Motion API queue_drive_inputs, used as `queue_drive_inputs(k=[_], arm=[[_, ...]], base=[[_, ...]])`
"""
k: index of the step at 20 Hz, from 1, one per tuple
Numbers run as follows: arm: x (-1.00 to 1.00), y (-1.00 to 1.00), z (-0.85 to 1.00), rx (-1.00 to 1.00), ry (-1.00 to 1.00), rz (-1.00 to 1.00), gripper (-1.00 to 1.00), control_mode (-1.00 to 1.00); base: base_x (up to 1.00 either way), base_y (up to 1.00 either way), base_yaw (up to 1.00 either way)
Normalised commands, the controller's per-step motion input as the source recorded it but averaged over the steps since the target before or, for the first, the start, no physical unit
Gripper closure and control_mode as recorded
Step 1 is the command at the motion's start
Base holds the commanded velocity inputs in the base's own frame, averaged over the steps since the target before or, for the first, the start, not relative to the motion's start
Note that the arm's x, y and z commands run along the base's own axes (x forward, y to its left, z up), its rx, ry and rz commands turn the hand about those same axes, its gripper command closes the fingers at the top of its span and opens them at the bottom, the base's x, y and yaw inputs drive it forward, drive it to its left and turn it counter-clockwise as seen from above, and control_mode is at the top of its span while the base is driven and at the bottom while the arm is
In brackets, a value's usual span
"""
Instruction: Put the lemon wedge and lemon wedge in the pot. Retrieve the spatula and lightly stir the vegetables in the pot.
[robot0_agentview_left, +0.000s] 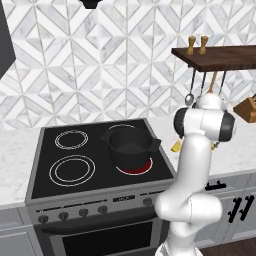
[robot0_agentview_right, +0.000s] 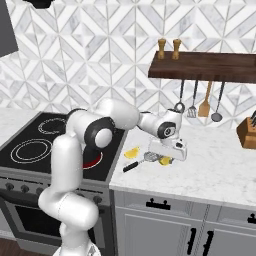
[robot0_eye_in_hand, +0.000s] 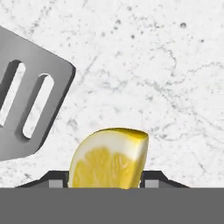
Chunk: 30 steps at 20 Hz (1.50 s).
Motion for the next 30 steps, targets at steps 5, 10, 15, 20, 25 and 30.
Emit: queue_drive_inputs(k=[5,10,15,20,25,30], arm=[[-0.33,0.49,0.51,0.09,-0.30,0.06,1.00,-1.00],[-0.04,0.94,0.39,0.04,-0.25,0.02,1.00,-1.00],[-0.01,0.78,0.68,0.06,-0.23,0.00,1.00,-1.00],[0.00,0.71,0.67,0.00,-0.01,0.00,1.00,-1.00],[0.00,0.66,0.49,0.00,-0.01,0.00,1.00,-1.00],[0.00,0.80,0.32,0.00,0.00,0.01,1.00,-1.00]], base=[[0.00,0.00,0.00],[0.00,0.00,0.00],[0.00,0.00,0.00],[0.00,0.00,0.00],[0.00,0.00,0.00],[0.00,0.00,0.00]])
